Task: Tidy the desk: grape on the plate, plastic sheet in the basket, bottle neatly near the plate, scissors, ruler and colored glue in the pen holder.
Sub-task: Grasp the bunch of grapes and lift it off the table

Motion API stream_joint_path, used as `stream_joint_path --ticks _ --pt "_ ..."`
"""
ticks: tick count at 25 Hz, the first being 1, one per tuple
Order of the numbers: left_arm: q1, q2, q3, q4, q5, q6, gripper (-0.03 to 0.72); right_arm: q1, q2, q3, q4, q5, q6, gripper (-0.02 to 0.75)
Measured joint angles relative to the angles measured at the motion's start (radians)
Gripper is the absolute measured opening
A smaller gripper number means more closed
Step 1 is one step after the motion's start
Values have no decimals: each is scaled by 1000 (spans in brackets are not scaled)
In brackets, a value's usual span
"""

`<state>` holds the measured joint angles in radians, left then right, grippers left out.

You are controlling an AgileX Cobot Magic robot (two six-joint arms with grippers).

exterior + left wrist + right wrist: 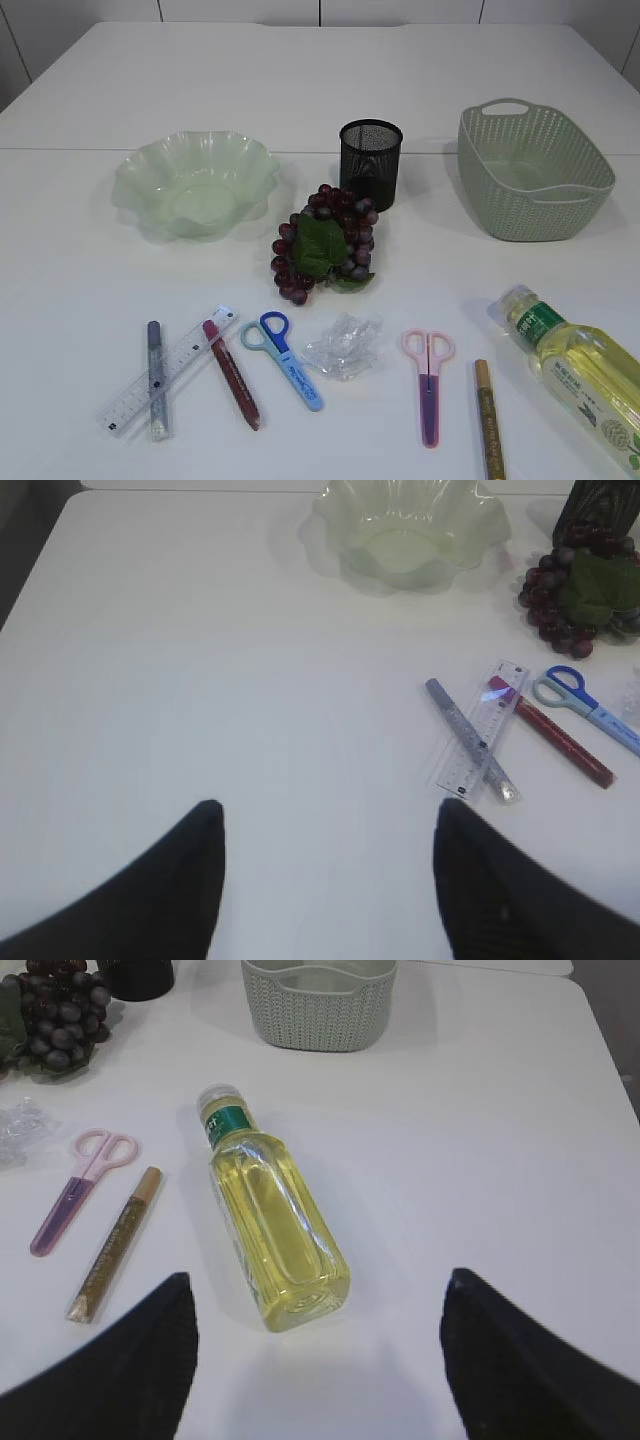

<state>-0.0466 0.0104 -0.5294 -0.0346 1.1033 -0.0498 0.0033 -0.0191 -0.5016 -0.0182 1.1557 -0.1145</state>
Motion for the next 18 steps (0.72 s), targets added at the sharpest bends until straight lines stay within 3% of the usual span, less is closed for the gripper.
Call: stream_joint_path --ticks 7,13,18 --pt "0 71 -7 -63 -41 0 468 0 0 -10 -29 -27 103 584" --pt "0 319 -29 -158 -246 7 459 0 71 -20 -33 -102 184 584" --pt "0 537 -38 -177 -418 106 459 0 234 -64 -16 -188 189 584"
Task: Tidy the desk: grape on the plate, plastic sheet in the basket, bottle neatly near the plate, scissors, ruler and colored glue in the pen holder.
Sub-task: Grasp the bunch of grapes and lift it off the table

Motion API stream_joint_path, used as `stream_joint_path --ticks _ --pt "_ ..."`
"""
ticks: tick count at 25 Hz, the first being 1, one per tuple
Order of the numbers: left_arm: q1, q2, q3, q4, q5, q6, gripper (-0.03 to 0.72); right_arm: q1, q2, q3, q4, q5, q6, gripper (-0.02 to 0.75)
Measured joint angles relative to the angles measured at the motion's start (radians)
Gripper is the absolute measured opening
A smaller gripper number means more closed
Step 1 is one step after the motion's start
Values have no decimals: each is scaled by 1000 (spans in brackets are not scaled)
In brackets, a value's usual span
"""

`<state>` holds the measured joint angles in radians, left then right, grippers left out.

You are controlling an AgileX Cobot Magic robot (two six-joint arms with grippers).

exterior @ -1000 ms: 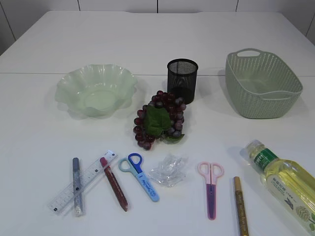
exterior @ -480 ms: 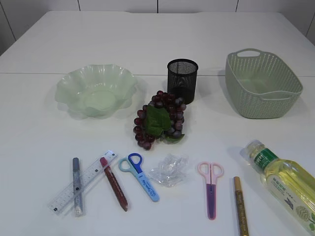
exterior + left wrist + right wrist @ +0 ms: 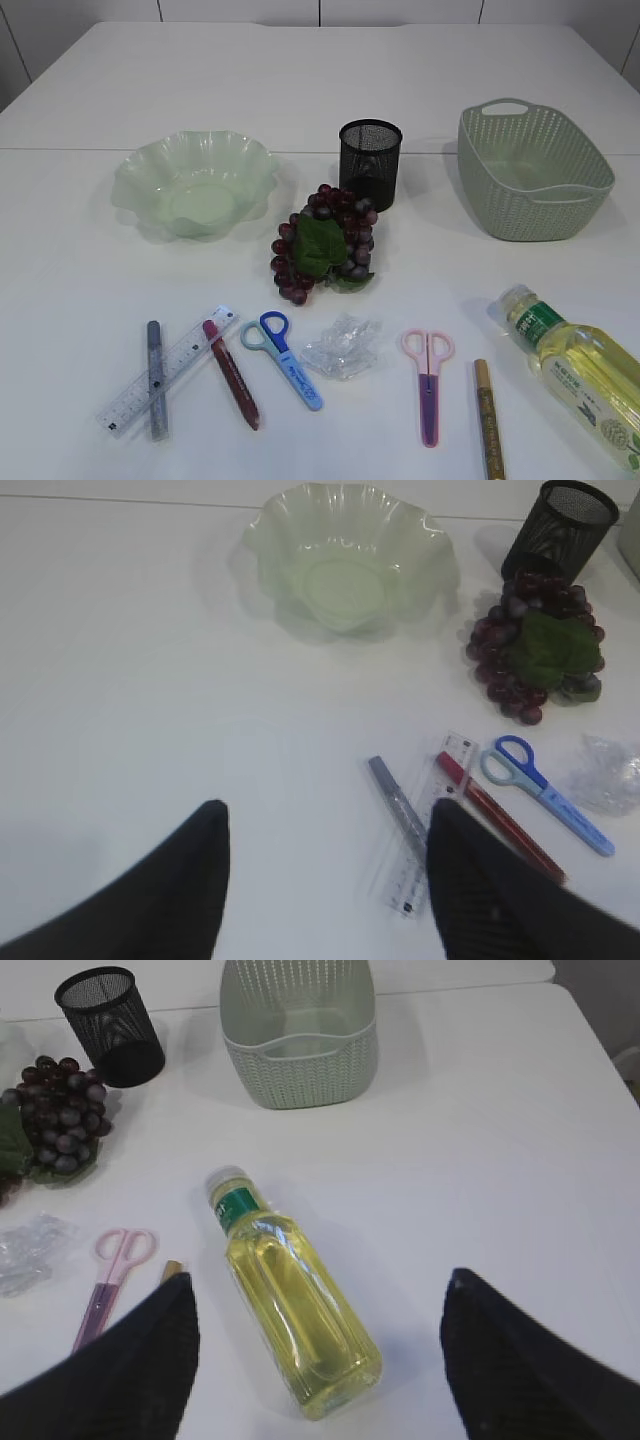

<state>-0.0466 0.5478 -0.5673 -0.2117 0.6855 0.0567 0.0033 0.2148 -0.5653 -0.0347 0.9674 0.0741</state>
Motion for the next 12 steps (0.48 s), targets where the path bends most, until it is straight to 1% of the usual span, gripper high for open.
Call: stream_joint_path --ticks 3,5,8,12 --pt "0 145 -7 -12 -118 25 459 0 113 -45 13 -32 2 584" --pt "0 232 -35 -17 -167 33 459 0 195 -80 17 -42 4 584" --pt "0 368 -110 -21 -188 75 459 0 314 -131 35 -51 6 584" --pt "0 543 -253 -40 -166 133 458 0 472 -203 62 -57 6 584"
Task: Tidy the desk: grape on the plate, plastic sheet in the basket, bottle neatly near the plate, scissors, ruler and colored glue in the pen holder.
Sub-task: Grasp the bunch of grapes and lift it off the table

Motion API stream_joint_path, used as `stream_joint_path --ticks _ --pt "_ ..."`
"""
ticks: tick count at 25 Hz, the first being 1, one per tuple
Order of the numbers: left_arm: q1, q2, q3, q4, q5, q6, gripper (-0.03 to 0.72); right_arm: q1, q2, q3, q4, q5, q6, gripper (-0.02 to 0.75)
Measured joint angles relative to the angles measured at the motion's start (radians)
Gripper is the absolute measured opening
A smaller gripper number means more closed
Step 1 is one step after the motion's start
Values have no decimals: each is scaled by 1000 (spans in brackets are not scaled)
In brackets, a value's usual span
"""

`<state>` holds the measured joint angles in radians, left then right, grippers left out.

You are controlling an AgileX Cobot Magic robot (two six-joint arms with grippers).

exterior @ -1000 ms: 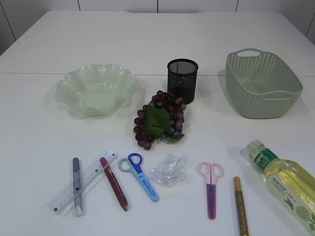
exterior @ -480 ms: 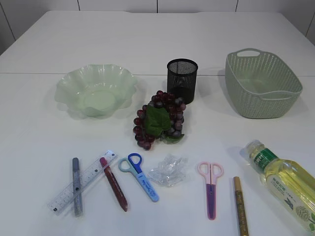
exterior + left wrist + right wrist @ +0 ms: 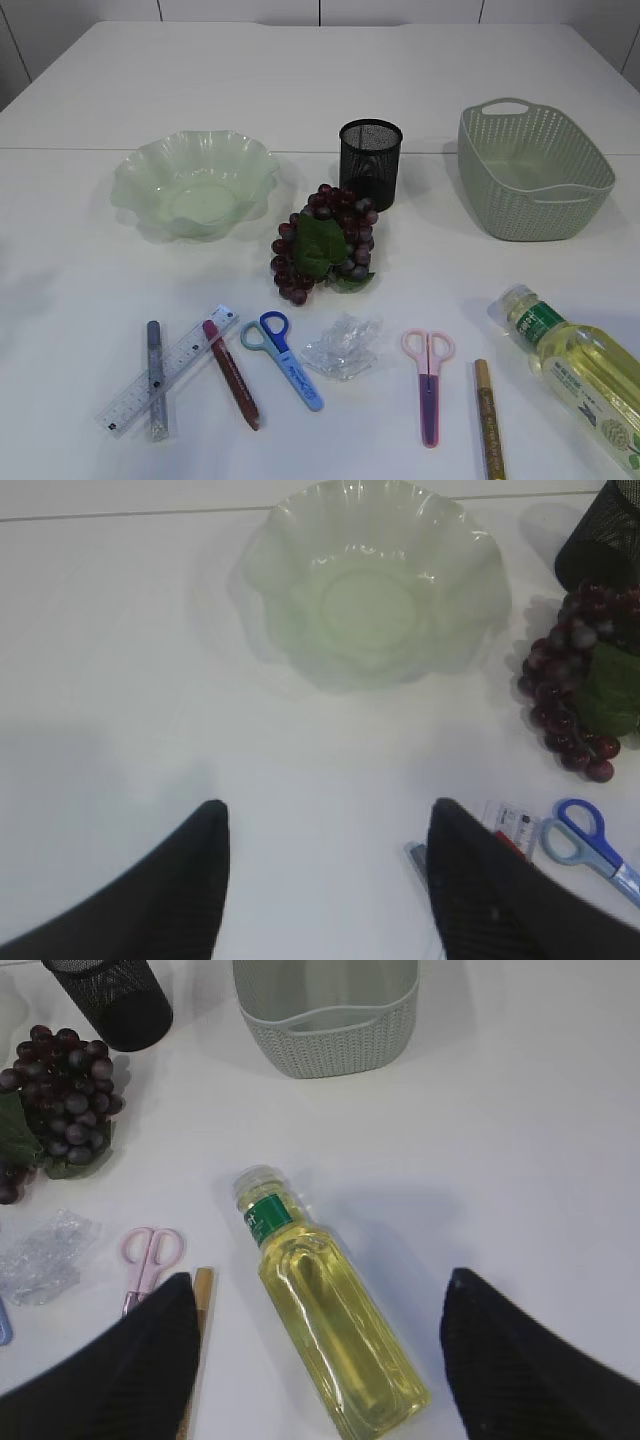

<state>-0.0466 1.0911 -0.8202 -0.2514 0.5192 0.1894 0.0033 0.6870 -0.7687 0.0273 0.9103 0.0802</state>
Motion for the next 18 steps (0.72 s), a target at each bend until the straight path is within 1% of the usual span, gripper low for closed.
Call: stream_joint_path --ticks 3,6,8,10,12,16,18 --pt "0 122 -122 -51 49 70 458 0 102 -51 13 -4 0 584" --pt "-2 233 -244 -149 113 172 457 0 186 -96 17 -2 0 583" --pt "-24 304 -319 -197 142 225 455 0 232 -116 21 3 0 584" --pt "-63 366 -399 -212 160 249 444 0 274 -128 37 8 0 584" --pt "-118 436 -473 -217 165 255 428 0 302 -128 56 19 0 584" --pt "-231 587 -633 -222 169 260 419 0 323 -128 62 19 -28 583" --pt "-276 666 -717 -222 169 260 417 0 325 -128 62 17 -34 584"
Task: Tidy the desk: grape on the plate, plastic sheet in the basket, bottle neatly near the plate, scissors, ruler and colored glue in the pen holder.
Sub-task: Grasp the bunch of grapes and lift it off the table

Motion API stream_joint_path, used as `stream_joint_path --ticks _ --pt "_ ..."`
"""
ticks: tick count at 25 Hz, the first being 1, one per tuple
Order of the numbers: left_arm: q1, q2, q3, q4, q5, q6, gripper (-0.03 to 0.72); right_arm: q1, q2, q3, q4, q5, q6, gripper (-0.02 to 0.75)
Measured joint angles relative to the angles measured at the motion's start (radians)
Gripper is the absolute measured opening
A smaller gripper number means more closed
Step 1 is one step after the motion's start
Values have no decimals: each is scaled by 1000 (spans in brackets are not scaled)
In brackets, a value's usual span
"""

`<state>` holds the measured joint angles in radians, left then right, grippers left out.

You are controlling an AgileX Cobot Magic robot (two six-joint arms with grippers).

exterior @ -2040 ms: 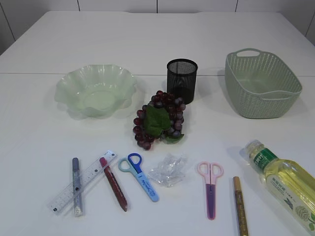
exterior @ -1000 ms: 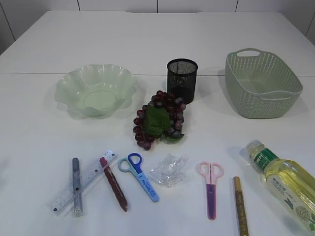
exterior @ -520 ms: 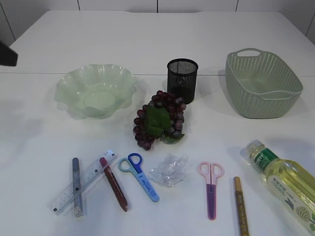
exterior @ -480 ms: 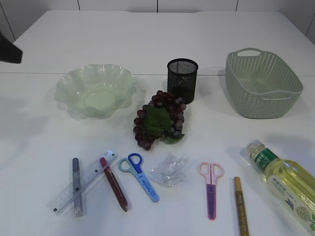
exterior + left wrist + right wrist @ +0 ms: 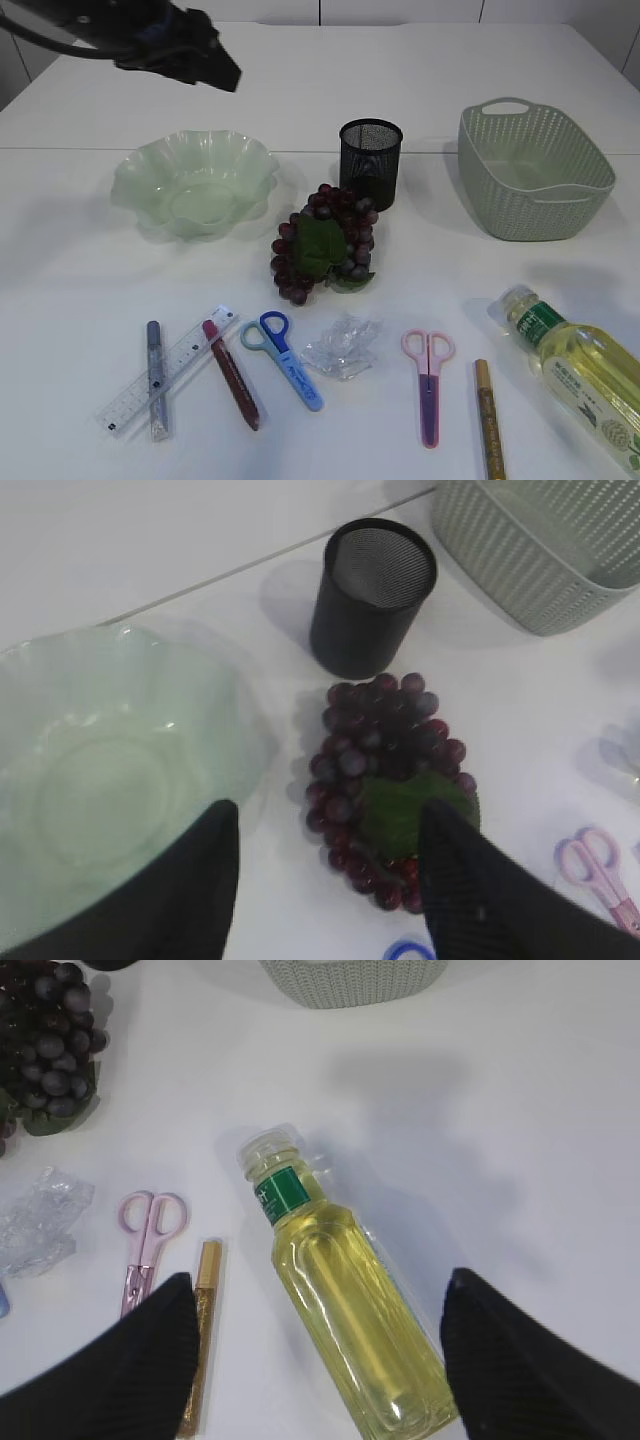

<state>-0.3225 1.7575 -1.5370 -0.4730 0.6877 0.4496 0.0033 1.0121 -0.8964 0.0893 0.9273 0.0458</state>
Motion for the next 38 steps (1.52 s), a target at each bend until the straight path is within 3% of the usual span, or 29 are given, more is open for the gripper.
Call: stream_joint_path --ticks 5,10,20,38 --pt "-94 187 -177 16 2 0 417 0 0 0 0 -4 -2 583" --pt "-132 302 -289 44 1 -43 417 0 0 0 4 -6 -2 583" --pt "-132 436 -301 83 -37 -55 522 0 0 0 12 -6 -2 583" --pt "-132 525 -305 87 -100 -56 531 0 0 0 26 -6 -14 583"
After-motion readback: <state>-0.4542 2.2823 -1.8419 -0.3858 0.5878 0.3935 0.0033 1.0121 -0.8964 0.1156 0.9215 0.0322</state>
